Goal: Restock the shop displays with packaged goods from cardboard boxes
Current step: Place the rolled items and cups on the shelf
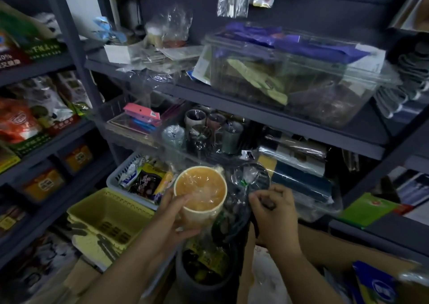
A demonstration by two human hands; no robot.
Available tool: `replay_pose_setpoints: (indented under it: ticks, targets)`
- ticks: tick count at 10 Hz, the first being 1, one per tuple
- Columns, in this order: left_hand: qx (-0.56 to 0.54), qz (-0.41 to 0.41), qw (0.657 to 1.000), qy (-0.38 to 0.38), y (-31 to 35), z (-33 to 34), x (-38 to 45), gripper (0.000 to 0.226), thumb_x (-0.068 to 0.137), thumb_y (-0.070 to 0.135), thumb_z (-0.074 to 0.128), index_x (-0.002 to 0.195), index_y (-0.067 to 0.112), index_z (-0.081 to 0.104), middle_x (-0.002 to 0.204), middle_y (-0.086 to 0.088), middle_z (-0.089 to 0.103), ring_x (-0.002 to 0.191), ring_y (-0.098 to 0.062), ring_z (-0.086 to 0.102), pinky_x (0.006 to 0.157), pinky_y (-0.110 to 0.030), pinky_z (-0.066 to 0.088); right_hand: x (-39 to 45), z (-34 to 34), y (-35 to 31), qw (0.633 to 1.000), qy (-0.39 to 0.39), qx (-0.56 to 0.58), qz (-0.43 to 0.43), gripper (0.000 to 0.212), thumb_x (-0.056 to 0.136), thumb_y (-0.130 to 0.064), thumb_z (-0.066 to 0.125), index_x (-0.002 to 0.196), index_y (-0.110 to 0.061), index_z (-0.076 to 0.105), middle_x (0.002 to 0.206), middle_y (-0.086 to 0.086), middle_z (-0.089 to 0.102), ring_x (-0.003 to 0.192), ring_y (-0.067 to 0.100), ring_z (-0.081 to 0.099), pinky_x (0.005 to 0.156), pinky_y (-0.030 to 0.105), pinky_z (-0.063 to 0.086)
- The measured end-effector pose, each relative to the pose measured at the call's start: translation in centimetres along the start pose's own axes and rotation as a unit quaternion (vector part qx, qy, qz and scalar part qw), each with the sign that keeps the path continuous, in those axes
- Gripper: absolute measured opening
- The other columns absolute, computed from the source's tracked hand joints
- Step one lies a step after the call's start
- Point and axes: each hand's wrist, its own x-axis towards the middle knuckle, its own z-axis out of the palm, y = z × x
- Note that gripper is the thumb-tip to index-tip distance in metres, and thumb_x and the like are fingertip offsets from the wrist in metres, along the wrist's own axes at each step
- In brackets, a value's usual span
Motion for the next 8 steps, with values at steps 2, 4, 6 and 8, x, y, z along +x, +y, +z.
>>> replay_pose_setpoints:
  ticks: [2,4,6,8]
  targets:
    - [0.009,-0.006,1.000,0.011,5.4,-4.0,5.0,0.034,0.077,0.040,0.062,0.110,0.033,0.056,0.115,0.000,0.056,0.104,-0.027,0.060,0.083,-0.048,0.054,7.9,4.5,-4.4,0.998,0.038,-0.027,0.044,0.016,0.089,-0.015,0.065,0.074,-0.014,0.068,0.099,0.000,0.060,0.082,0.010,0.058,0.071,0.013,0.049]
    - [0.080,-0.018,0.996,0.039,8.4,-8.7,10.5,0.016,0.092,0.039,0.054,0.107,0.037,0.056,0.110,0.004,0.057,0.098,-0.022,0.059,0.081,-0.044,0.053,15.6,10.0,-3.9,0.987,0.076,-0.104,0.093,0.029,0.091,-0.013,0.057,0.073,0.005,0.070,0.073,0.018,0.066,0.057,0.017,0.054,0.056,0.022,0.039]
    - [0.089,-0.056,0.994,0.020,9.1,-11.1,14.4,0.028,0.080,0.045,0.062,0.106,0.036,0.056,0.112,0.005,0.056,0.099,-0.022,0.059,0.077,-0.043,0.053,20.1,13.6,-2.3,0.965,0.026,-0.216,0.143,0.025,0.095,-0.004,0.047,0.106,0.006,0.067,0.117,0.023,0.060,0.108,0.032,0.057,0.078,0.024,0.041]
    - [0.073,-0.114,0.991,0.004,9.1,-12.2,16.7,0.052,0.057,0.050,0.069,0.104,0.032,0.056,0.105,0.001,0.053,0.094,-0.026,0.058,0.078,-0.047,0.052,22.2,15.7,-1.0,0.941,-0.040,-0.294,0.163,0.028,0.095,-0.005,0.043,0.114,0.004,0.062,0.119,0.024,0.060,0.114,0.037,0.054,0.091,0.034,0.043]
